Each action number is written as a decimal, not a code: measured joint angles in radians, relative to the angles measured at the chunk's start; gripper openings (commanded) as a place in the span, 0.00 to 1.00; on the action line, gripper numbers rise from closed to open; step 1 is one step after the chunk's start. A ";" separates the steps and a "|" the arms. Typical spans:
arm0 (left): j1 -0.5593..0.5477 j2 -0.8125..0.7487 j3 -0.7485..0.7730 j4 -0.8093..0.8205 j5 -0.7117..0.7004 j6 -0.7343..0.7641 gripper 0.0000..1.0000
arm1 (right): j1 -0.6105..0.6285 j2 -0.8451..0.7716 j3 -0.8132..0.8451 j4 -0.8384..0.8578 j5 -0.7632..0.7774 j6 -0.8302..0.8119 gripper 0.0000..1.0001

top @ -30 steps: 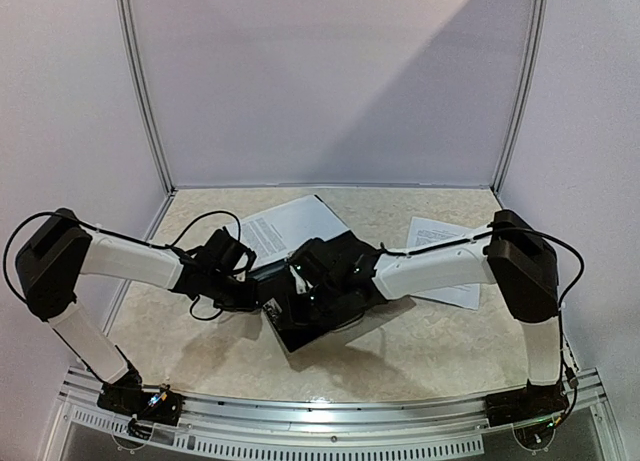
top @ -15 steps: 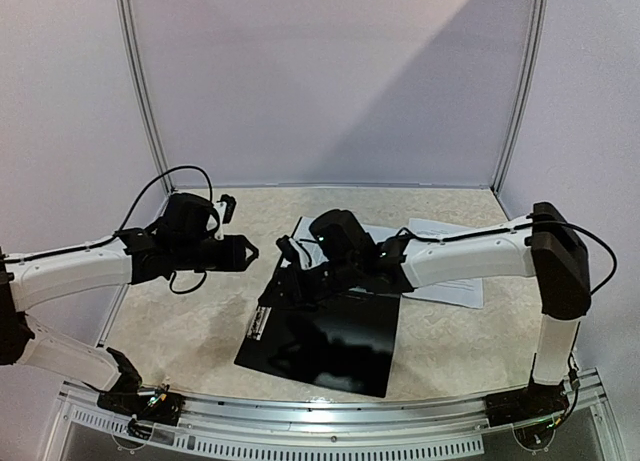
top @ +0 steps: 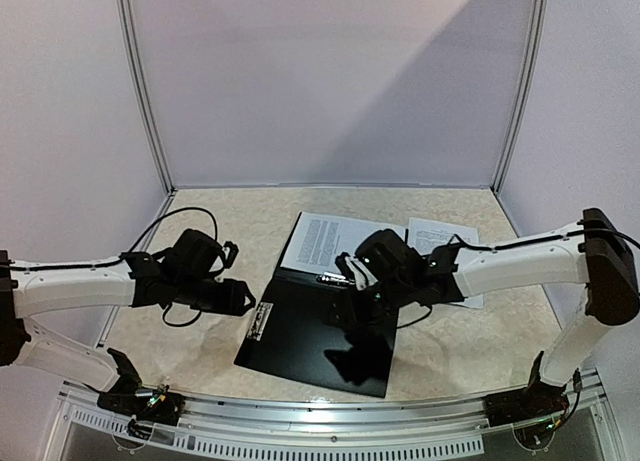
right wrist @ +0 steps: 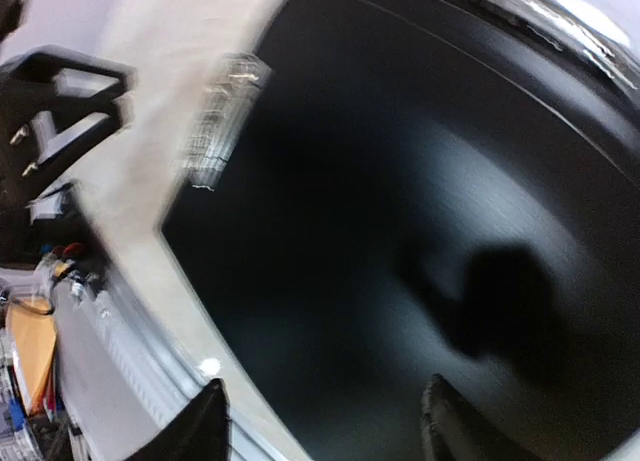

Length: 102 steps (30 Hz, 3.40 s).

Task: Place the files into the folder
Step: Open the spring clip on the folder with some files.

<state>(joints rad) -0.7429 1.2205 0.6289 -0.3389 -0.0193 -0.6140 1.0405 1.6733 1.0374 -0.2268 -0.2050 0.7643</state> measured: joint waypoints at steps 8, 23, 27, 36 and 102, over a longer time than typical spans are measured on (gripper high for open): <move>-0.049 0.130 -0.013 -0.018 0.043 -0.014 0.70 | -0.140 -0.243 -0.257 -0.119 0.181 0.043 0.99; -0.201 0.096 -0.130 0.131 0.140 -0.064 0.71 | -0.212 0.050 -0.082 -0.117 0.177 -0.108 0.99; -0.254 0.079 -0.148 0.150 0.146 -0.088 0.71 | -0.217 0.125 0.005 -0.129 0.185 -0.142 0.99; -0.417 0.091 -0.156 0.211 0.192 -0.155 0.70 | -0.223 0.188 0.088 -0.177 0.268 -0.203 0.99; -0.057 0.277 0.009 0.148 0.099 -0.020 0.18 | 0.219 0.496 0.450 -0.054 0.004 0.015 0.16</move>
<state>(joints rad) -0.7998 1.4979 0.6380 -0.1913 0.0799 -0.6342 1.2598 2.1689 1.4876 -0.2810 -0.2008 0.7795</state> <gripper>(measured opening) 0.194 0.177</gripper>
